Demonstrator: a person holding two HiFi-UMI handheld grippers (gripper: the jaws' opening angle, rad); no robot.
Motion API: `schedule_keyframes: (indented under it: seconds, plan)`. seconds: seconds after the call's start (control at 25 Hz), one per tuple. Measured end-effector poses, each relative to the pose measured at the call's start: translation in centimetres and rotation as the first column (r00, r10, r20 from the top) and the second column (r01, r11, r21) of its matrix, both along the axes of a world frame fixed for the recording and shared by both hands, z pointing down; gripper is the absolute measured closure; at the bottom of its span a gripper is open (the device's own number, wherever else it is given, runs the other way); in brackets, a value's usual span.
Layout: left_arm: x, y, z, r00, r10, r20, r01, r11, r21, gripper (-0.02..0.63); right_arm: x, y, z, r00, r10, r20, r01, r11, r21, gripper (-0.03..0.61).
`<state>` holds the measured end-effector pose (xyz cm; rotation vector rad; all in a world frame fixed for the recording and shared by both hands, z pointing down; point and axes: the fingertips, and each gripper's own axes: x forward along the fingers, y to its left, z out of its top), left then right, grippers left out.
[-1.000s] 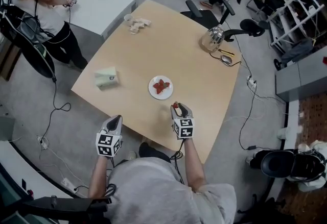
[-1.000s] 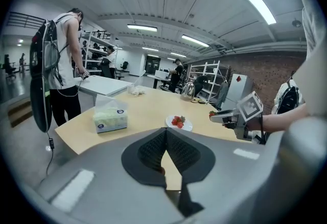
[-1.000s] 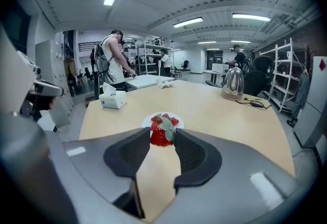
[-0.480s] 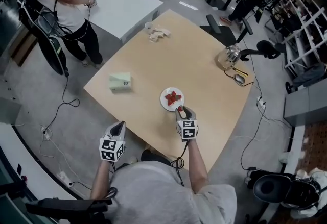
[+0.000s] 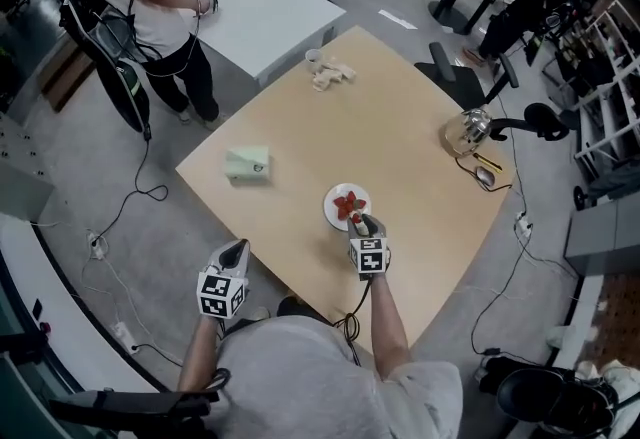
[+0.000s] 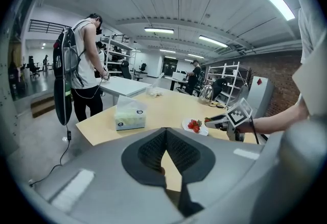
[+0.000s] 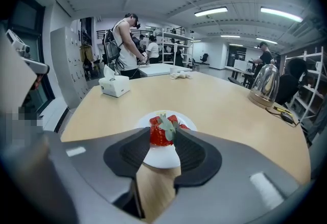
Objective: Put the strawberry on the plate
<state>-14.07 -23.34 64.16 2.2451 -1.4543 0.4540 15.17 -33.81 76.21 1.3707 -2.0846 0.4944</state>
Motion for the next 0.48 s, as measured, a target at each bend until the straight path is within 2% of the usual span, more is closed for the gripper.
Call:
schedule_keyframes:
  seconds: [0.48]
  plan:
    - [0.3, -1.3, 0.8, 0.999, -0.033, 0.021, 0.033, 0.999, -0.025, 0.594, 0.6, -1.0, 4.2, 1.0, -0.024, -0.007, 0.023, 0.997, -0.067, 0.419]
